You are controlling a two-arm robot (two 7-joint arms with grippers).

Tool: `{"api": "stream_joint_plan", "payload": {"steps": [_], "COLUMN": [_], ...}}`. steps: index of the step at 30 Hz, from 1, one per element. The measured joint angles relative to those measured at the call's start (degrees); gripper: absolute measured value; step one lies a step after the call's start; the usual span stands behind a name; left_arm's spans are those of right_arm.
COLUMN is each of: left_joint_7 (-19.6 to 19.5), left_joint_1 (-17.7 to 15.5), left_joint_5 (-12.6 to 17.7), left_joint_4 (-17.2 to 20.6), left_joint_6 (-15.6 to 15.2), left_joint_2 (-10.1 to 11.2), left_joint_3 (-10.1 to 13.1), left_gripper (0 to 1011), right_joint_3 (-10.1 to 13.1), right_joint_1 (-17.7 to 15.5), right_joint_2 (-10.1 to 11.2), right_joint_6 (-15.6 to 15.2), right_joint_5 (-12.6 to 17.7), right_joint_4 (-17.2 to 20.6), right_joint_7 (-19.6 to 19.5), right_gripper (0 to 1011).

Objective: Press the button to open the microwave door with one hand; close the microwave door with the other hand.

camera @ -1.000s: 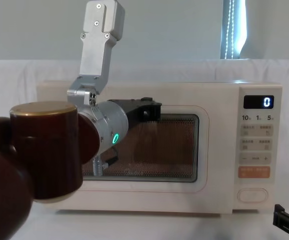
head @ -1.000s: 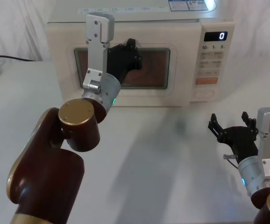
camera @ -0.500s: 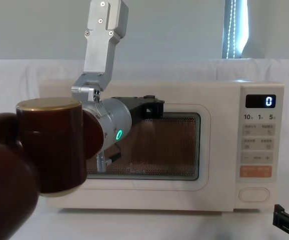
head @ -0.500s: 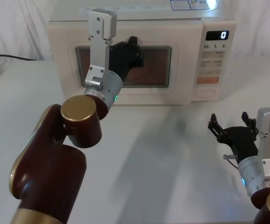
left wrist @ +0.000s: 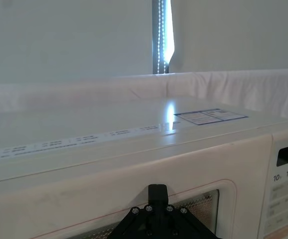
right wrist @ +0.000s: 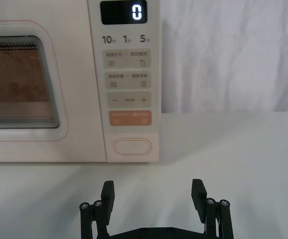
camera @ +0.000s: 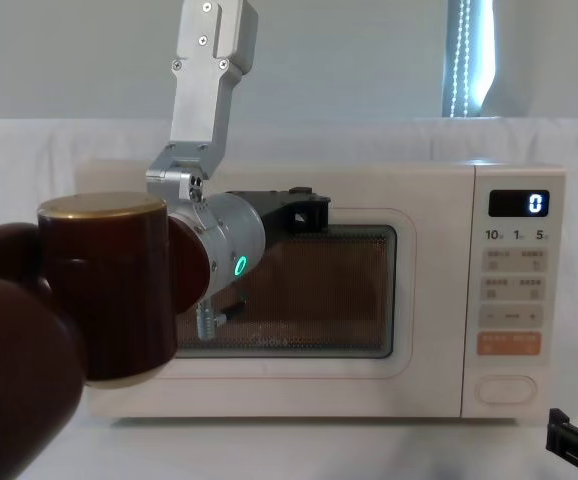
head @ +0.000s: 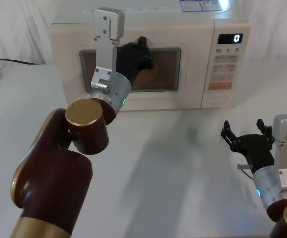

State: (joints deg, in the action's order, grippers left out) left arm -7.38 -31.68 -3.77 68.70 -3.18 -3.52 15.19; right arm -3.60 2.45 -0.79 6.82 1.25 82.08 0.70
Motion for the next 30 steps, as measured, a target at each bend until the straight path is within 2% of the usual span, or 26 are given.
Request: {"api": "stream_joint_plan", "payload": {"steps": [10, 13, 21, 30], "left_joint_7": [-0.1, -0.3, -0.01, 0.02], "left_joint_1": [-0.07, 0.86, 4.52, 11.35], "left_joint_5": [-0.23, -0.49, -1.5, -3.23], "left_joint_4": [-0.18, 0.86, 5.18, 13.63], "left_joint_6": [0.15, -0.23, -2.42, -5.21], "left_joint_2": [-0.07, 0.05, 1.04, 3.65], "left_joint_3": [0.07, 0.12, -0.88, -2.81], "left_gripper": [0, 0, 0, 0], "right_joint_3": [0.02, 0.02, 0.02, 0.02], "right_joint_1": [0.0, 0.0, 0.0, 0.0], "right_joint_2": [0.0, 0.0, 0.01, 0.01], "right_joint_6": [0.0, 0.0, 0.0, 0.0], "right_joint_5": [0.0, 0.0, 0.0, 0.0], "right_joint_4": [0.0, 0.0, 0.0, 0.0], "right_joint_7": [0.0, 0.0, 0.0, 0.0], "right_gripper": [1002, 1002, 1002, 1002]}}
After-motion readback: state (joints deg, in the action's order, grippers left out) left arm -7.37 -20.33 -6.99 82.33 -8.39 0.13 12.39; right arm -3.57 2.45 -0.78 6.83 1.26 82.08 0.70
